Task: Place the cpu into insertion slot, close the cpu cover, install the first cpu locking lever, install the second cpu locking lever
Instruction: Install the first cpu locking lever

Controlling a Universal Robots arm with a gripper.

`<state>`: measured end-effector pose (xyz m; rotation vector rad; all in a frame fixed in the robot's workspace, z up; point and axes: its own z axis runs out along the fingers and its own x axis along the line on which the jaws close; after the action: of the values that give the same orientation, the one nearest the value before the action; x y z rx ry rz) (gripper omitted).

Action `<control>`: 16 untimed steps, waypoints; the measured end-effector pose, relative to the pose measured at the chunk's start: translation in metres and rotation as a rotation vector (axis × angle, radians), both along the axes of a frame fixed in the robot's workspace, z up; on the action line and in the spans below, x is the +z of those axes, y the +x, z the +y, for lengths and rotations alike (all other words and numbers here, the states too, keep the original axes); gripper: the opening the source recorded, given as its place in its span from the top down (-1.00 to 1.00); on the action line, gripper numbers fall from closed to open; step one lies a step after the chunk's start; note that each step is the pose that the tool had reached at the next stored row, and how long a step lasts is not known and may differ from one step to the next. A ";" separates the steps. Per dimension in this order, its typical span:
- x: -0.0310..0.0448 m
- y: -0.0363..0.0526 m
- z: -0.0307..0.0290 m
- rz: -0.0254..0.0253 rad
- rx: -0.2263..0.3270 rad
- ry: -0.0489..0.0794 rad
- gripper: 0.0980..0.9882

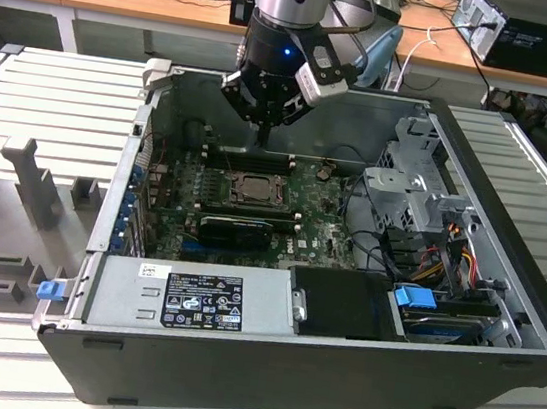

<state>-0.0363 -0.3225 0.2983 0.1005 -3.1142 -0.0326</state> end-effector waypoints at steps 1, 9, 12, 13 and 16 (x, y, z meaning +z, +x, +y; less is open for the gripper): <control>-0.0001 -0.0004 -0.0001 -0.0010 0.000 0.001 0.98; -0.0139 -0.0111 -0.0003 -0.0165 0.000 0.004 0.98; -0.0143 -0.0152 -0.0002 -0.0169 0.000 0.004 0.98; -0.0143 -0.0166 -0.0002 -0.0169 0.000 0.004 0.98; -0.0168 -0.0201 -0.0003 -0.0170 0.001 0.005 0.98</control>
<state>-0.0564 -0.3228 0.2815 0.1031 -3.1312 -0.0395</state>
